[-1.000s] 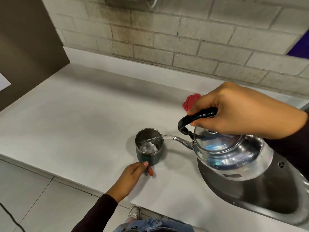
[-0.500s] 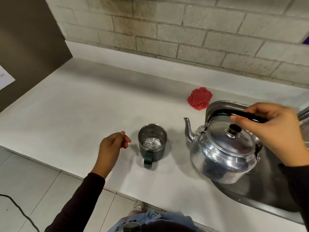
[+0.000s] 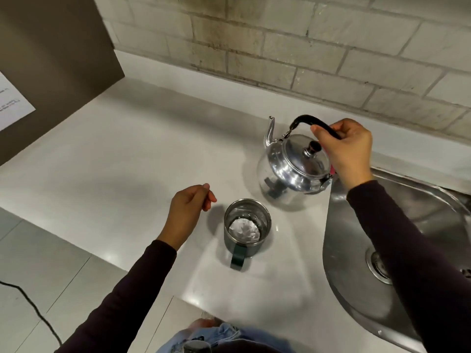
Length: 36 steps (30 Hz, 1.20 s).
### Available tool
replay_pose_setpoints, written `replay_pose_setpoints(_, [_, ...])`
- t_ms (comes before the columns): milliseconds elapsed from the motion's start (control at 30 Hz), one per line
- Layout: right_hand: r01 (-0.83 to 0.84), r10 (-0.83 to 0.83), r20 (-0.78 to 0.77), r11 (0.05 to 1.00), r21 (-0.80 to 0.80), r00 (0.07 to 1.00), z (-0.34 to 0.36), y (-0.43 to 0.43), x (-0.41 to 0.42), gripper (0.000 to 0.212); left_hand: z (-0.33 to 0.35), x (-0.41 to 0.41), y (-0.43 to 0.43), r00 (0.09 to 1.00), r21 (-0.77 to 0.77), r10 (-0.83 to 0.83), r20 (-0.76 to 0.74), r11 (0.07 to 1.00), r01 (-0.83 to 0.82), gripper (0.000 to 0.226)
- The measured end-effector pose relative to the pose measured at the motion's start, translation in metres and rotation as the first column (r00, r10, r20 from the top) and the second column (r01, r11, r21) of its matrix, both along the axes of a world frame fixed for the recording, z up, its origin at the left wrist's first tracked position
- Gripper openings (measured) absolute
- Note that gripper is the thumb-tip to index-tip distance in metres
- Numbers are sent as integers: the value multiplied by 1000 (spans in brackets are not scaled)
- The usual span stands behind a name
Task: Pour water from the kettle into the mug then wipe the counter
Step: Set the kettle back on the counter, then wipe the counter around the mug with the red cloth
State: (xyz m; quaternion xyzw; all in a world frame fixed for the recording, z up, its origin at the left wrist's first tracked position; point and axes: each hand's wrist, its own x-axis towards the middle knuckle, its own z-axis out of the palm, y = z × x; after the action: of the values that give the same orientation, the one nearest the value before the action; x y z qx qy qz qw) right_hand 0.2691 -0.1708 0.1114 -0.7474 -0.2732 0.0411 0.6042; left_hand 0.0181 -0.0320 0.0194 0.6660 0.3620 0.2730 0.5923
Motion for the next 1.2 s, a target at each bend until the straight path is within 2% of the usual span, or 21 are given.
replay_pose_setpoints(167, [56, -34, 128, 983, -174, 991, -22, 72, 23, 34, 2, 3, 11, 1000, -14, 17, -14, 1000, -17, 43])
replay_pose_setpoints(300, [42, 24, 227, 958, -282, 974, -40, 117, 37, 38, -2, -4, 22, 998, -31, 47, -36, 998, -48, 44])
replay_pose_setpoints(600, [86, 91, 406, 913, -399, 909, -72, 139, 45, 31, -4, -8, 37, 996, -76, 79, -32, 994, -81, 44])
replay_pose_setpoints(733, [-134, 302, 341, 890, -437, 890, -89, 129, 27, 29, -10, -6, 33, 996, -85, 86, -28, 992, -88, 44])
replay_pose_setpoints(800, [-66, 208, 389, 936, -346, 898, -93, 112, 30, 25, -12, -4, 29, 998, -83, 63, -29, 994, -65, 44])
replay_pose_setpoints(867, [149, -27, 404, 950, -273, 914, -98, 91, 44, 26, -13, -4, 26, 998, -77, 52, -31, 996, -55, 45])
replay_pose_setpoints(933, [336, -201, 355, 864, -375, 913, -109, 69, 64, 34, -13, -4, 21, 998, -77, 48, -36, 996, -51, 45])
replay_pose_setpoints(967, [359, -220, 319, 796, -487, 922, -118, 61, 74, 36, -14, -4, 19, 998, -77, 45, -42, 996, -48, 45])
replay_pose_setpoints(1033, [297, -124, 283, 622, -724, 951, -134, 48, 87, 36, -16, -6, 12, 997, -74, 27, -67, 997, -32, 44])
replay_pose_setpoints(1100, [224, 31, 274, 489, -843, 961, -148, 39, 89, 41, -18, -8, 5, 997, -77, 9, -76, 997, -15, 43])
replay_pose_setpoints(1133, [219, 70, 282, 466, -857, 957, -154, 36, 88, 41, -19, -9, 2, 997, -83, 3, -76, 997, -9, 42])
replay_pose_setpoints(1200, [233, 79, 307, 486, -842, 948, -159, 26, 81, 38, -21, -13, -5, 997, -91, -9, -80, 996, 1, 42])
